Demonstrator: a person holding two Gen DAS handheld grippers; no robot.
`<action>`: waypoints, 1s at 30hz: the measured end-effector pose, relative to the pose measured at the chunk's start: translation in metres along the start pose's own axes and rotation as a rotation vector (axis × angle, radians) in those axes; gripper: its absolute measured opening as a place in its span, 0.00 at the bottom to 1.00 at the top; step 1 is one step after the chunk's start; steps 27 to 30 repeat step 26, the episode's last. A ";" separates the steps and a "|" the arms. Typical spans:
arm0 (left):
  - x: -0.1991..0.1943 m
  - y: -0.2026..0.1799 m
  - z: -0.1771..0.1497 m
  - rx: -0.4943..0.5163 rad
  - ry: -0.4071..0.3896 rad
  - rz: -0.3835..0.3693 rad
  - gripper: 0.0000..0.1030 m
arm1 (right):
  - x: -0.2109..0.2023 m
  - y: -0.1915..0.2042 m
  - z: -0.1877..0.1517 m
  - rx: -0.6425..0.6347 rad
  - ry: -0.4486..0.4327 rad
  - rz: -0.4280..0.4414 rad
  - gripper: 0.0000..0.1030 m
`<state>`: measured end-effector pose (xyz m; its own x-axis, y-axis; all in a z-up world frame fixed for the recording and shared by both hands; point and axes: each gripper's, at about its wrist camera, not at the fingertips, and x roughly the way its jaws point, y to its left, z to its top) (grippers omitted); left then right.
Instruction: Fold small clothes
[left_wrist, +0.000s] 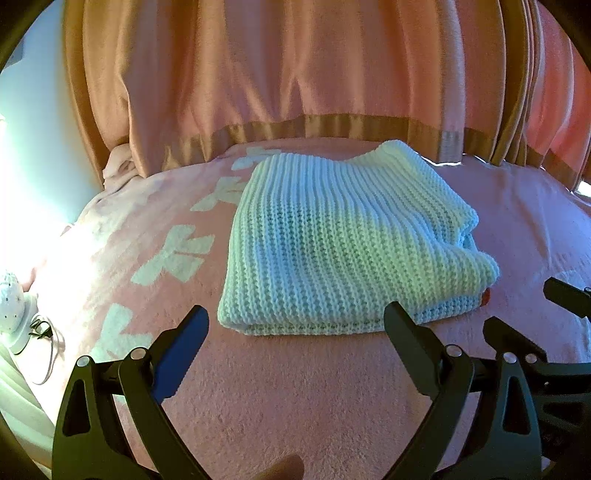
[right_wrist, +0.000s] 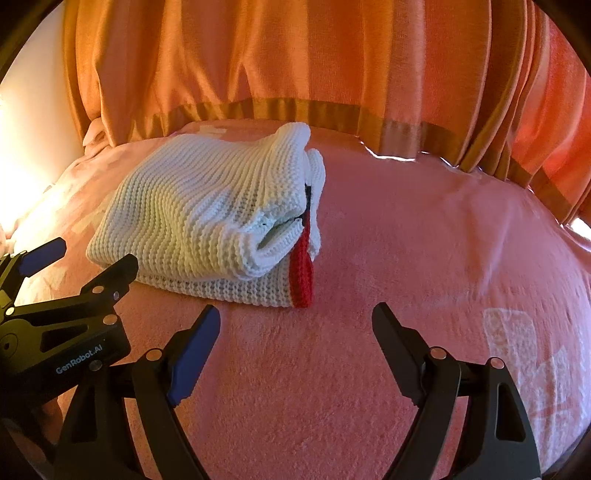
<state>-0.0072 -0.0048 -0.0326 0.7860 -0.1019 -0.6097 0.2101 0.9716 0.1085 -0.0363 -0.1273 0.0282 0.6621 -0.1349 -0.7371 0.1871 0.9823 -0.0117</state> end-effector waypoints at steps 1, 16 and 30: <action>0.000 0.000 0.000 0.001 0.000 0.001 0.90 | 0.000 0.000 0.000 0.000 0.000 -0.001 0.79; -0.002 0.003 -0.002 -0.001 -0.034 0.038 0.90 | 0.002 0.004 0.000 0.001 -0.002 0.006 0.79; -0.002 0.005 -0.003 -0.009 -0.029 0.036 0.90 | 0.002 0.006 0.000 0.003 0.000 0.004 0.80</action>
